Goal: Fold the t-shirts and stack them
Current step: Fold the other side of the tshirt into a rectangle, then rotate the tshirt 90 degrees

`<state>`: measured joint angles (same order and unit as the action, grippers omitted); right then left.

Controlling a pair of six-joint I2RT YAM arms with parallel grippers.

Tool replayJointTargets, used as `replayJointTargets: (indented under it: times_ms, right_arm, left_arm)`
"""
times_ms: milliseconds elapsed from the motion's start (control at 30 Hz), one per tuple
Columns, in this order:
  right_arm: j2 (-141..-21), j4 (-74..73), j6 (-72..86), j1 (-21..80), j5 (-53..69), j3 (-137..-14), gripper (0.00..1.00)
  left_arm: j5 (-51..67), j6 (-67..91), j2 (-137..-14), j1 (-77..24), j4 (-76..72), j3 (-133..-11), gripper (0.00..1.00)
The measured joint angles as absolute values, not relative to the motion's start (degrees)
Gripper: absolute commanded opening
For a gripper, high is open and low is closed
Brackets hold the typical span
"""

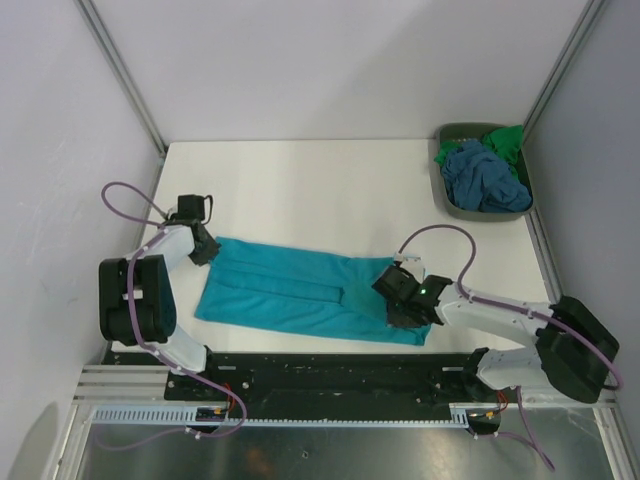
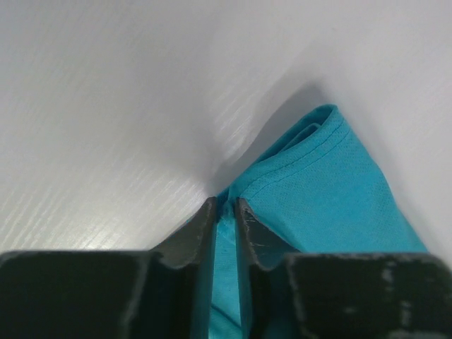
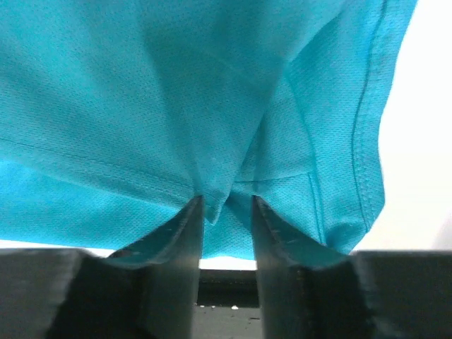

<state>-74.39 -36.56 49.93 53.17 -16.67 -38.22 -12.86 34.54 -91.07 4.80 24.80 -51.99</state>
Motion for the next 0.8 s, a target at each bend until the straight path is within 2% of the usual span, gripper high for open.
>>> replayJointTargets:
  times_ms: [67, 167, 300, 400, 567, 800]
  right_arm:
    - [-71.9, -37.2, 49.0, 51.8, -15.8, -38.2, 0.57]
    - [-64.4, -39.5, 48.4, 49.1, -15.6, -38.4, 0.6]
    - [-53.7, -43.0, 50.2, 46.0, -15.6, -39.2, 0.57]
    - [-51.2, -44.7, 54.1, 47.5, -14.5, -38.7, 0.55]
    - [-48.8, -46.8, 64.7, 52.5, -11.2, -33.3, 0.49]
    - [-45.6, -49.0, 76.2, 53.1, -9.3, -29.0, 0.48]
  left_arm:
    - [-12.9, 34.2, -91.1, 4.8, 25.1, -52.3, 0.41]
    - [-12.9, 33.1, -90.7, 4.9, 25.2, -53.2, 0.51]
    - [-13.4, 31.6, -85.7, 4.4, 26.0, -53.7, 0.52]
    - [-13.7, 30.8, -80.9, 3.0, 26.1, -54.7, 0.51]
    - [-13.4, 29.8, -74.8, -4.6, 25.8, -56.1, 0.51]
    - [-11.5, 29.7, -73.9, -9.7, 26.3, -55.9, 0.49]
